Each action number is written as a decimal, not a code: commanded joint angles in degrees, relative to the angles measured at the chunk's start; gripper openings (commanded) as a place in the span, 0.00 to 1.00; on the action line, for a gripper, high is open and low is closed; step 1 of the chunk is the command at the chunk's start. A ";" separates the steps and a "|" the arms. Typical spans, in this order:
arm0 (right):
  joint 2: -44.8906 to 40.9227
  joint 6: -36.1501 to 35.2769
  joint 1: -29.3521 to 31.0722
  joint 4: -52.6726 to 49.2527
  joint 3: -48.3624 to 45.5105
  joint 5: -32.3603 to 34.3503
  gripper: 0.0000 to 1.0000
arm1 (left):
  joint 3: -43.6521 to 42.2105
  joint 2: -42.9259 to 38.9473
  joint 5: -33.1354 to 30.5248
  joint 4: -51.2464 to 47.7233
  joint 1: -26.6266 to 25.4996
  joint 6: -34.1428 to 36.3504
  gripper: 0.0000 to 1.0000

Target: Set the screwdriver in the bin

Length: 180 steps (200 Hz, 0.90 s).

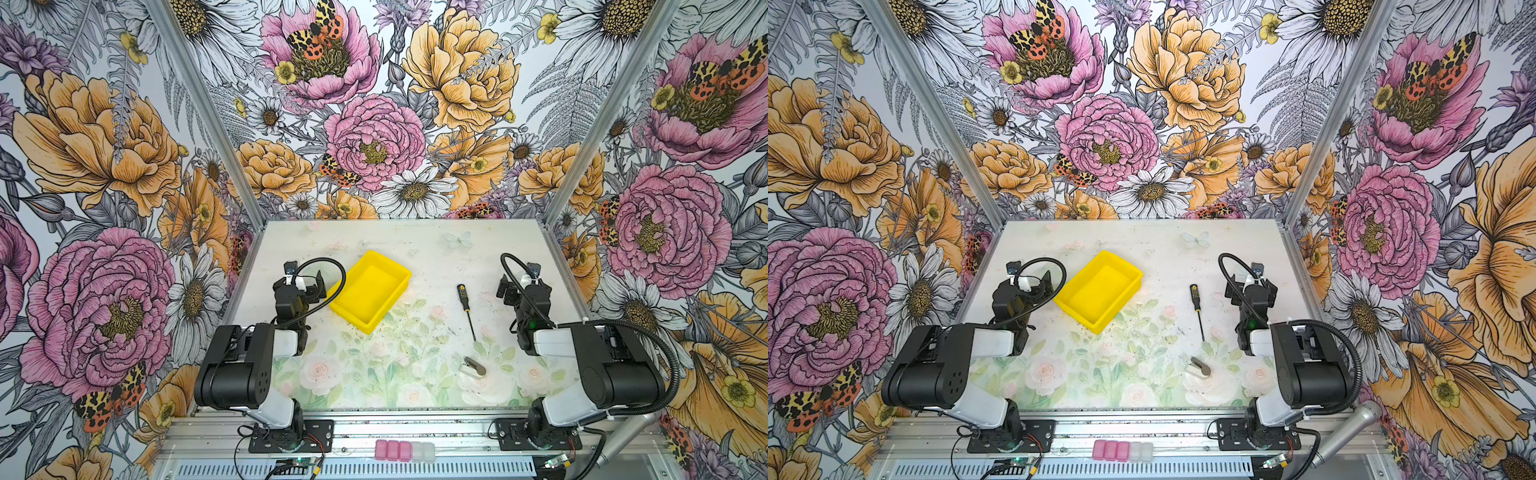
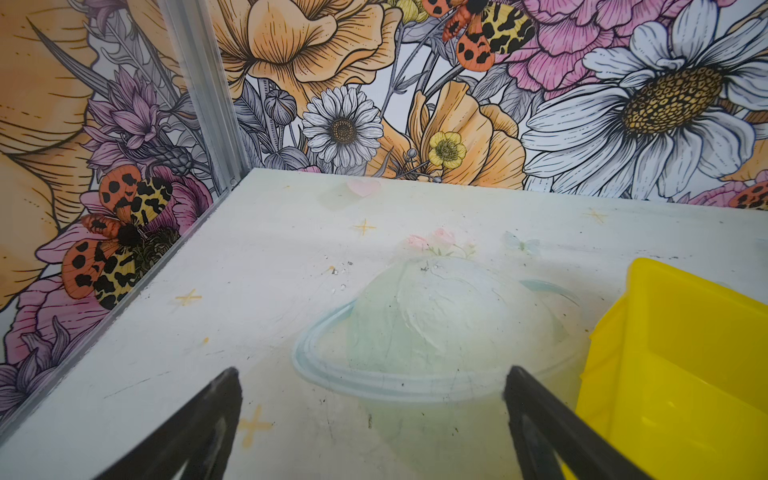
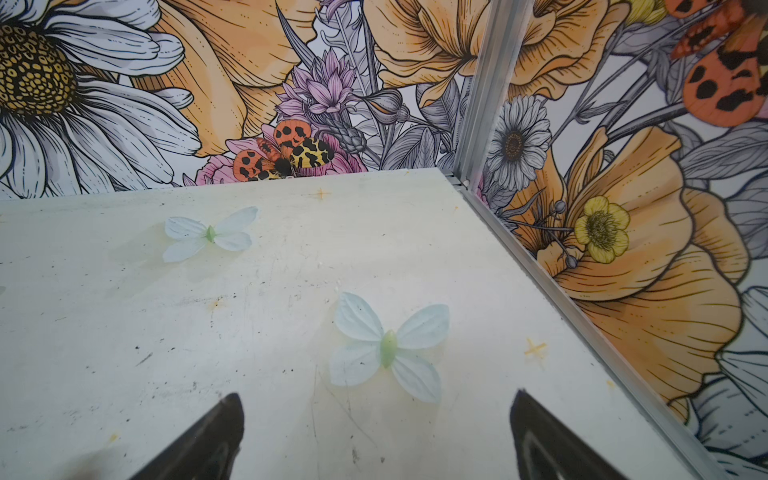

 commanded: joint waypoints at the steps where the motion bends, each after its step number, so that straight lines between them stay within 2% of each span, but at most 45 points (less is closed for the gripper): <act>1: 0.13 -0.43 0.23 1.87 -0.18 0.63 0.99 | -0.51 0.13 -0.15 0.80 -0.09 0.70 0.99; 180: -0.04 -0.43 0.22 2.05 -0.29 0.66 0.99 | -0.53 -0.11 0.33 0.80 0.43 0.22 0.99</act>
